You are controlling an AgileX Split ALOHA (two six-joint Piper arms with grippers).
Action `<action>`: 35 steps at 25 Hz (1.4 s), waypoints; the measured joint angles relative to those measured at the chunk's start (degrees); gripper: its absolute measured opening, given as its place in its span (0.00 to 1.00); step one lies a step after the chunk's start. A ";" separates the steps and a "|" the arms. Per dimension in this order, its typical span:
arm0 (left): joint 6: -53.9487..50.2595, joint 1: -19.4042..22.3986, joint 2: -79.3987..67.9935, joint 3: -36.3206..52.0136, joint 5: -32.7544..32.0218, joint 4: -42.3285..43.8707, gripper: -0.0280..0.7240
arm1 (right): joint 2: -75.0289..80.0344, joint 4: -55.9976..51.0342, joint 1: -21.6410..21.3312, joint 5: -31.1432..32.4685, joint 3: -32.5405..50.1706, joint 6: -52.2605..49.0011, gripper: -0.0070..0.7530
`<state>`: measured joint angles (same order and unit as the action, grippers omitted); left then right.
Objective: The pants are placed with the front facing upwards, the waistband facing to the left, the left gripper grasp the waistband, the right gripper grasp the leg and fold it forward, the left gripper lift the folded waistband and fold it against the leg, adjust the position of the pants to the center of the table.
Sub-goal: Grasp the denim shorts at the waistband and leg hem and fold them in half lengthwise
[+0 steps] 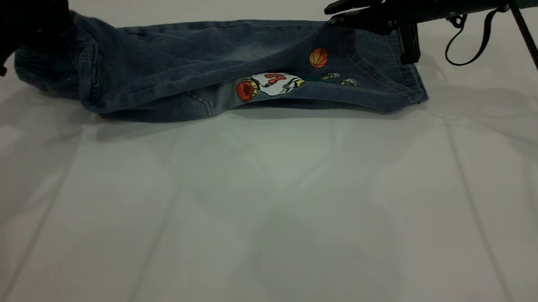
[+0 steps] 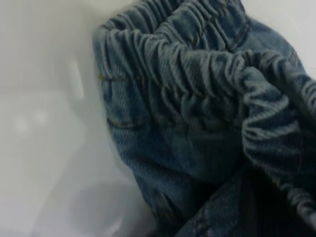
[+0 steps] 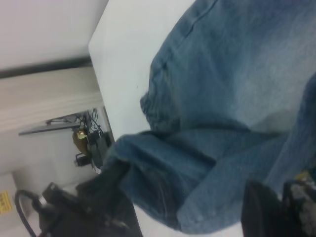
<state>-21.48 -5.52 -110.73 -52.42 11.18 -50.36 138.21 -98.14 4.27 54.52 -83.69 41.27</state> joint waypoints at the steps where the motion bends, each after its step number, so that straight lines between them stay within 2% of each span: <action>1: 0.00 0.00 -0.51 -0.55 0.17 0.00 0.17 | 0.00 0.05 0.23 0.00 -0.06 0.00 0.07; 11: 0.00 0.00 -6.86 -6.82 0.56 0.00 0.17 | 0.00 3.11 0.36 0.95 -0.11 0.45 0.09; 15: 0.06 0.00 -9.13 -9.22 1.26 1.23 0.21 | 0.00 4.11 0.36 2.61 -0.11 0.92 0.11; 18: 0.11 0.00 -10.42 -10.63 1.31 6.09 0.32 | 0.00 4.28 0.36 4.14 -0.11 1.58 0.14; 22: -0.01 0.00 -10.48 -11.28 0.98 9.33 0.62 | 0.00 4.35 1.03 8.00 -0.11 2.46 0.23; 25: -0.01 0.00 -10.48 -11.33 0.92 9.94 0.78 | 0.00 4.35 3.40 10.27 -0.12 3.61 0.33; 27: -0.01 0.00 -10.48 -11.35 1.12 10.14 0.83 | 0.00 4.39 5.74 10.77 -0.12 5.04 0.39; 31: 1.00 0.00 -9.92 -11.35 1.01 13.32 0.81 | 0.00 4.51 12.11 9.90 -0.12 6.58 0.44; 35: 5.03 0.00 -6.23 -11.35 -2.60 22.27 0.77 | 0.00 7.66 18.35 1.17 -1.70 6.92 0.44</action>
<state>-16.45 -5.52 -116.96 -63.77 8.58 -28.09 138.21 -90.48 22.61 55.69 -85.39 48.19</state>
